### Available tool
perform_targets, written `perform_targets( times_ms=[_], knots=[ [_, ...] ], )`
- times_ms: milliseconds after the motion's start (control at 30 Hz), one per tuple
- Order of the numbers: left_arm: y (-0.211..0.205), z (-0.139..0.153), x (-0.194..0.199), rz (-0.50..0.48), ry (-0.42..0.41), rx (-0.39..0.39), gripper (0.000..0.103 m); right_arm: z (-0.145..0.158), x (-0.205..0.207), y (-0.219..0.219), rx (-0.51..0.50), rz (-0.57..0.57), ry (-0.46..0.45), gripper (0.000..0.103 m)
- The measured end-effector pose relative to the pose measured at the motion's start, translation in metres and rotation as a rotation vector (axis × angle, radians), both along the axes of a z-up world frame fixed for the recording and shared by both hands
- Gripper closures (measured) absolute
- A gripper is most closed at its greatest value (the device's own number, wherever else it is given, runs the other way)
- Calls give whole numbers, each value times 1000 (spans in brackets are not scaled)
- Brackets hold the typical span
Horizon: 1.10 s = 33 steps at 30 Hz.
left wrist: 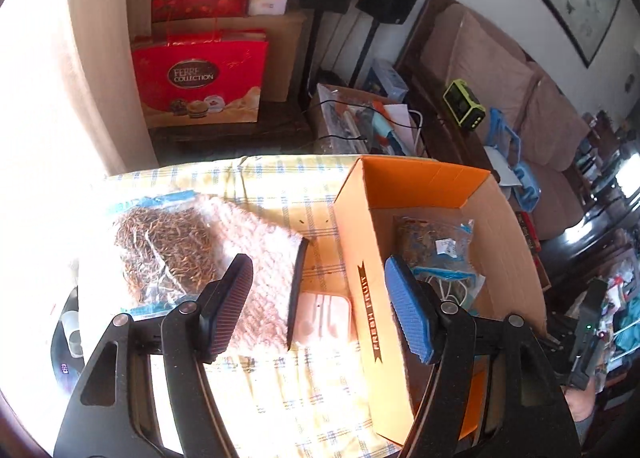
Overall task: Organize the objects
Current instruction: 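Grasp the large bag of dried herbs on the pink oven mitt with the left gripper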
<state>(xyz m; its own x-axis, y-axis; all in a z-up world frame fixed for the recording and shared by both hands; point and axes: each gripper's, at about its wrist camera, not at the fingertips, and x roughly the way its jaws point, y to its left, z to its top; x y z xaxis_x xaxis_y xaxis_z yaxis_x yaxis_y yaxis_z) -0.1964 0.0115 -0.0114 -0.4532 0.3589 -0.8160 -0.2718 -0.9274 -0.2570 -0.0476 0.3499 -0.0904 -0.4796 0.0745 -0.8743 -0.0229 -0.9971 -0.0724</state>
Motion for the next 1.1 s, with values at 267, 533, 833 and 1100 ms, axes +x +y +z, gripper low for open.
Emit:
perform_targets(
  times_ms=[267,533,833,1100],
  knots=[
    [-54,-26,9,75,-25,-2,38,0,0,1,1,1,-1,87],
    [-110,-50,-3,217,-63,10,38,0,0,0,1,1,-1,87],
    [-144,-88,-32,322,-146,34,38,0,-1,0,2,1,-2,87],
    [-150,-106,-33,328,-191,80,73,0,-1,0,2,1,-2,87]
  ],
)
